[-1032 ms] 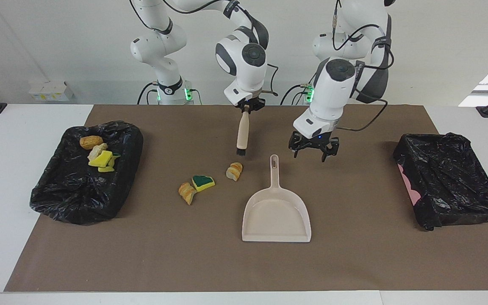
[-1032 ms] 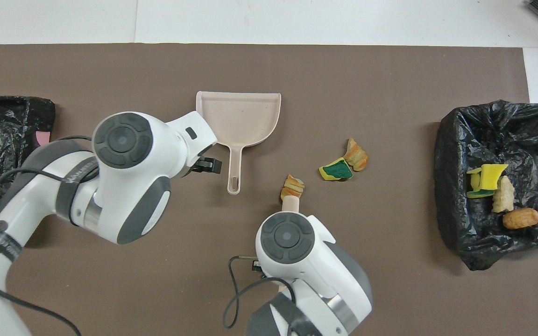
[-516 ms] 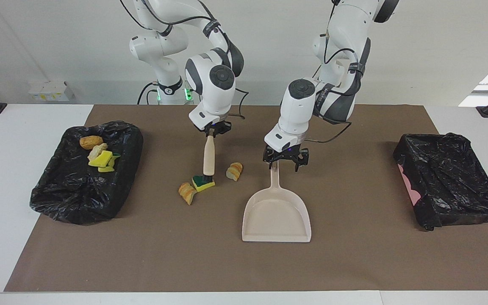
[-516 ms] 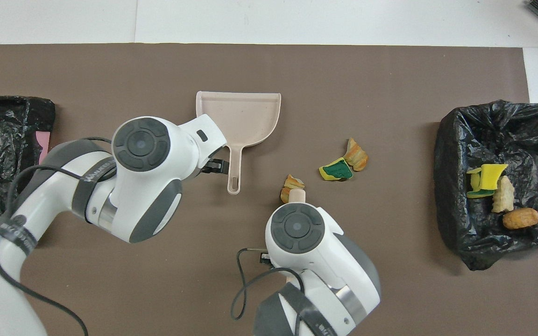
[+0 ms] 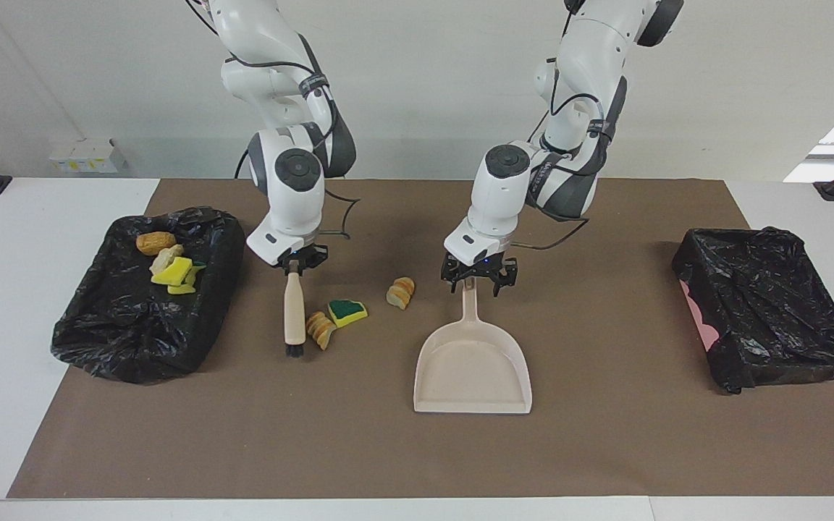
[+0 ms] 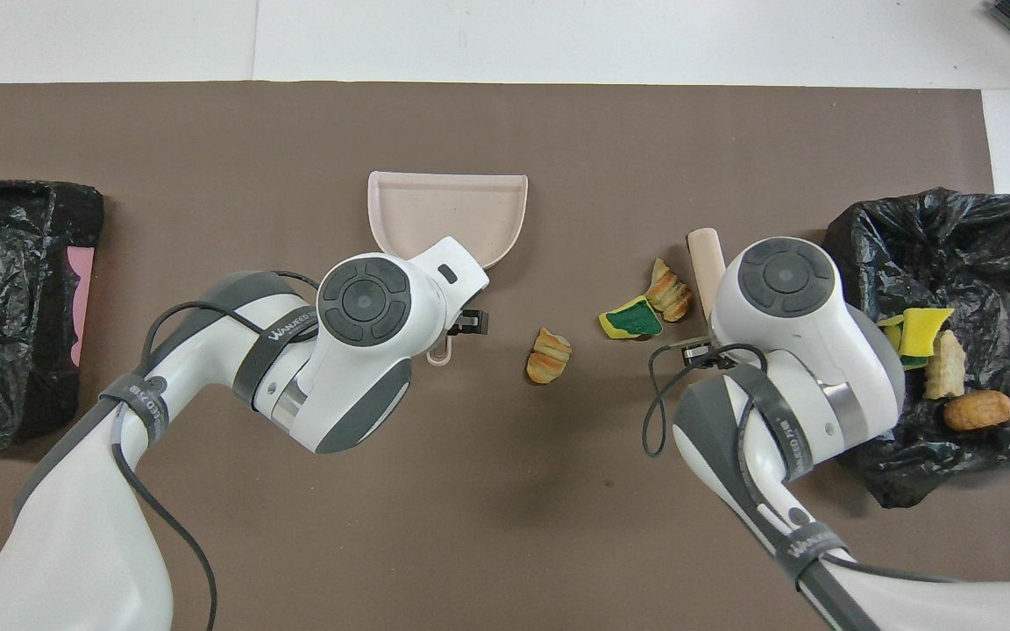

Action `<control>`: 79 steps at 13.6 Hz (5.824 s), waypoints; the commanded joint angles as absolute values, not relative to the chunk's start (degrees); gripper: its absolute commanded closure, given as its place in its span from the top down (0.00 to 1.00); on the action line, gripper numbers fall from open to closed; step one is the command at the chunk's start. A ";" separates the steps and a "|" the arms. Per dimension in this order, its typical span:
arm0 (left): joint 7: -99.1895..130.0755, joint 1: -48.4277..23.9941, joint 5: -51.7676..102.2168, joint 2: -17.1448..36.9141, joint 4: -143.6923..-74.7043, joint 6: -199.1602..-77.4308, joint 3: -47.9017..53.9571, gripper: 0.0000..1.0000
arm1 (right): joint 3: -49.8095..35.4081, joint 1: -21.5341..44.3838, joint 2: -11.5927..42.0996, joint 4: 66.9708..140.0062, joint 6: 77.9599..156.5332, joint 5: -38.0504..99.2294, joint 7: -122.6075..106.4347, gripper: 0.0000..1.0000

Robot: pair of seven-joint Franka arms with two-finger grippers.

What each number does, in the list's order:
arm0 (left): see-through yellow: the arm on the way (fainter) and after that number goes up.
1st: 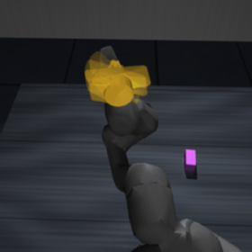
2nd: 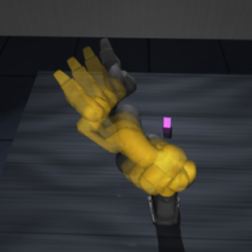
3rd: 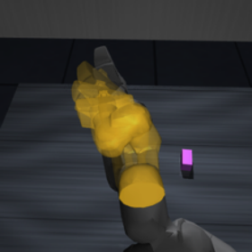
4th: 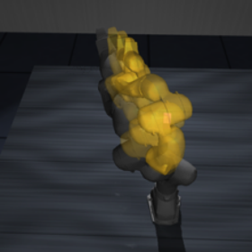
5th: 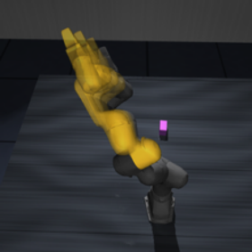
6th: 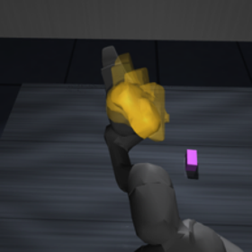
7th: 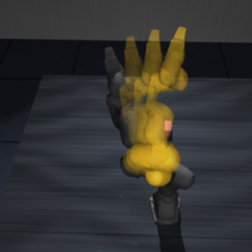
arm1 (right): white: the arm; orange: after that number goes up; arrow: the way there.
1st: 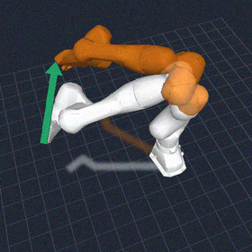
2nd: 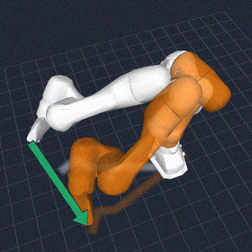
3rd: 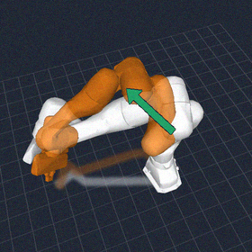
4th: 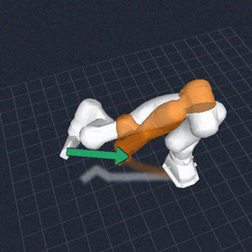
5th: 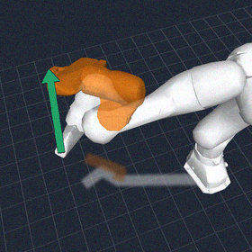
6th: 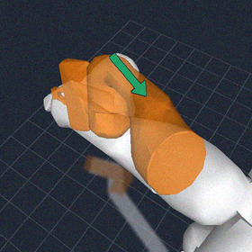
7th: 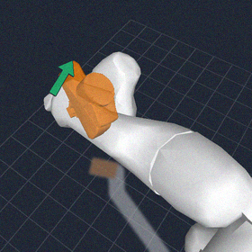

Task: Sweep and dump trash in bin
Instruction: 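Sweep the remaining crusts and sponge toward the dustpan with the right gripper, then brush the debris into the dustpan with the right gripper while the left holds it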

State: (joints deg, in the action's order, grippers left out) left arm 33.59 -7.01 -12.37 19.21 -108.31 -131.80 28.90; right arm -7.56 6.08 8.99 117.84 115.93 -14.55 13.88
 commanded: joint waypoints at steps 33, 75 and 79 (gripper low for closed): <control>-61.52 -2.64 -10.90 2.73 -119.78 -116.53 18.72 0.00 | -8.70 24.70 10.45 118.58 117.77 5.98 34.62 0.00; -42.02 -8.52 -9.05 -3.69 -133.33 -121.47 19.51 0.50 | -10.72 30.76 9.58 113.37 107.84 10.46 36.12 0.00; -42.01 -8.61 -9.05 -3.60 -133.15 -121.46 19.51 0.00 | -10.81 30.85 9.14 114.17 107.84 10.46 36.82 0.00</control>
